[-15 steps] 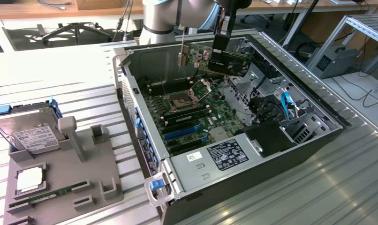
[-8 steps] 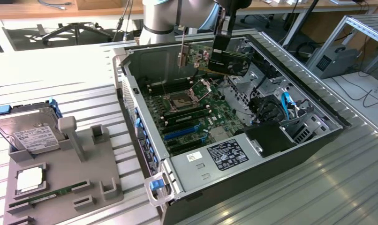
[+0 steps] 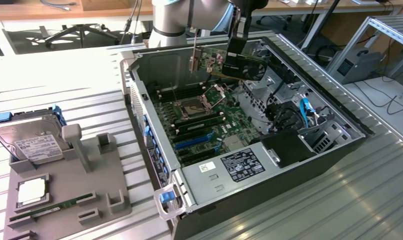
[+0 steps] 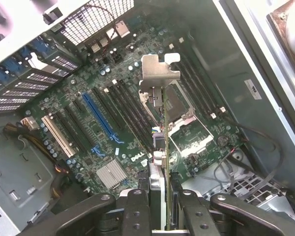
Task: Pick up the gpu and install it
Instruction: 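Insert the gpu into the slot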
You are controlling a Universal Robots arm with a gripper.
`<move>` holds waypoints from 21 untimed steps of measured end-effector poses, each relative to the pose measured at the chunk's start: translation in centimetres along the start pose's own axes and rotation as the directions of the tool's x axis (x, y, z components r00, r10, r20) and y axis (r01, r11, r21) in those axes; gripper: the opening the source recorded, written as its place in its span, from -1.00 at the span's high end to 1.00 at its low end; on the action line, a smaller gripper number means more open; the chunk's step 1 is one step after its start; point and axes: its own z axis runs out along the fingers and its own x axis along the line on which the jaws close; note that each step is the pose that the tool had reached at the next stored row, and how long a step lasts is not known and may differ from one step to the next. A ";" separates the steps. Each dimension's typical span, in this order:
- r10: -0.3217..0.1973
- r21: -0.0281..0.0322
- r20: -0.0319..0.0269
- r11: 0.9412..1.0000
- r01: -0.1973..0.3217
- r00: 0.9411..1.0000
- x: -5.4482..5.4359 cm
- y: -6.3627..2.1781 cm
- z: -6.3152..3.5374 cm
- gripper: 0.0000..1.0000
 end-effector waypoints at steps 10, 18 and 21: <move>-0.023 -0.001 0.001 1.000 0.023 1.000 0.0 0.00 0.00 0.46; -0.045 -0.001 0.001 0.999 0.045 0.999 0.0 0.00 0.00 0.46; -0.056 -0.002 0.002 0.998 0.056 0.998 0.0 0.00 0.00 0.46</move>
